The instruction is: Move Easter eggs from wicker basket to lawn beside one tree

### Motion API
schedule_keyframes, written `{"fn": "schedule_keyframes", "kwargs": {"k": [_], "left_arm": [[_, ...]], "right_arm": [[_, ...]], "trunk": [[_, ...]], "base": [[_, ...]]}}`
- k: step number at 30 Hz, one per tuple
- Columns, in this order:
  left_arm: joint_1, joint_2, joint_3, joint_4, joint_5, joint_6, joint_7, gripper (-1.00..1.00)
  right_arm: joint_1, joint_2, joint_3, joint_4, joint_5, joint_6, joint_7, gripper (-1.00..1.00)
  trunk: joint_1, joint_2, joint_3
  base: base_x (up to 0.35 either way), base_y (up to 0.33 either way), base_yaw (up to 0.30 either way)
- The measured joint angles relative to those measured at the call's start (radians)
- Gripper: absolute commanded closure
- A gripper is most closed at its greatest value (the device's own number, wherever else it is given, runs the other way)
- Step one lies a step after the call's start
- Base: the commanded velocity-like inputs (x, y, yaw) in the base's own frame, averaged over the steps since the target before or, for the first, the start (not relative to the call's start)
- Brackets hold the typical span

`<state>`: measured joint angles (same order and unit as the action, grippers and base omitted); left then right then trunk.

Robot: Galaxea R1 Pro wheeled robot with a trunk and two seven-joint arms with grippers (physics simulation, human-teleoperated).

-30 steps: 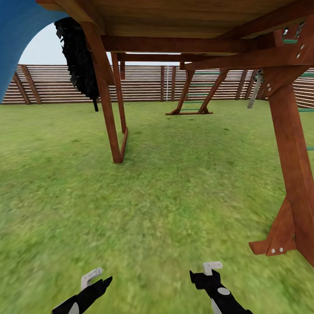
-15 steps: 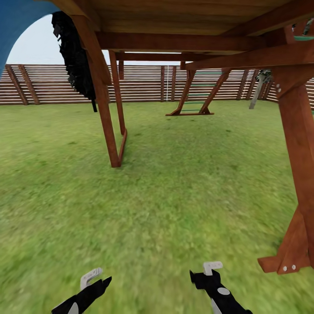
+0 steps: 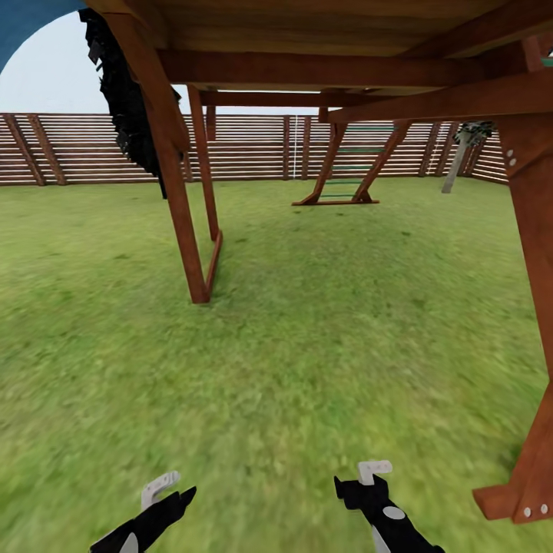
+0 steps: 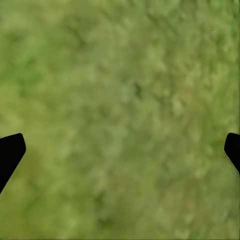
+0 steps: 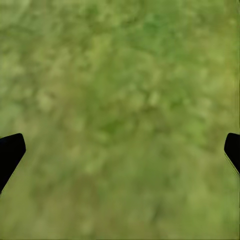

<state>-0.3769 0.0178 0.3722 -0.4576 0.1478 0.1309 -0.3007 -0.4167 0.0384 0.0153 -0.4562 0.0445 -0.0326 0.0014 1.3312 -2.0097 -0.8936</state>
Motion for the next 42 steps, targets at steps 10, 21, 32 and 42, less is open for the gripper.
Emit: {"fn": "schedule_keyframes", "kwargs": {"k": [10, 21, 32, 42], "left_arm": [[0.0, 0.001, 0.0, 0.0, 0.0, 0.0, 0.0, -1.0], [0.0, 0.009, 0.002, -0.001, 0.004, -0.004, -0.002, -1.0], [0.0, 0.013, 0.0, 0.001, 0.003, -0.002, 0.0, -1.0], [0.0, 0.013, 0.0, 0.002, 0.003, 0.0, 0.001, -1.0]], "right_arm": [[0.0, 0.0, 0.0, 0.0, 0.0, 0.0, 0.0, -1.0], [0.0, 0.0, 0.0, 0.0, 0.0, 0.0, 0.0, -1.0], [0.0, 0.0, 0.0, 0.0, 0.0, 0.0, 0.0, -1.0], [0.0, 0.0, 0.0, 0.0, 0.0, 0.0, 0.0, -1.0]], "trunk": [[0.0, 0.0, 0.0], [0.001, 0.0, 0.0], [0.0, 0.0, 0.0], [0.0, 0.0, 0.0]], "base": [[0.311, -0.021, 0.0], [0.03, -0.004, 0.0], [0.192, -0.032, 0.0], [0.313, -0.107, -0.02]]}}
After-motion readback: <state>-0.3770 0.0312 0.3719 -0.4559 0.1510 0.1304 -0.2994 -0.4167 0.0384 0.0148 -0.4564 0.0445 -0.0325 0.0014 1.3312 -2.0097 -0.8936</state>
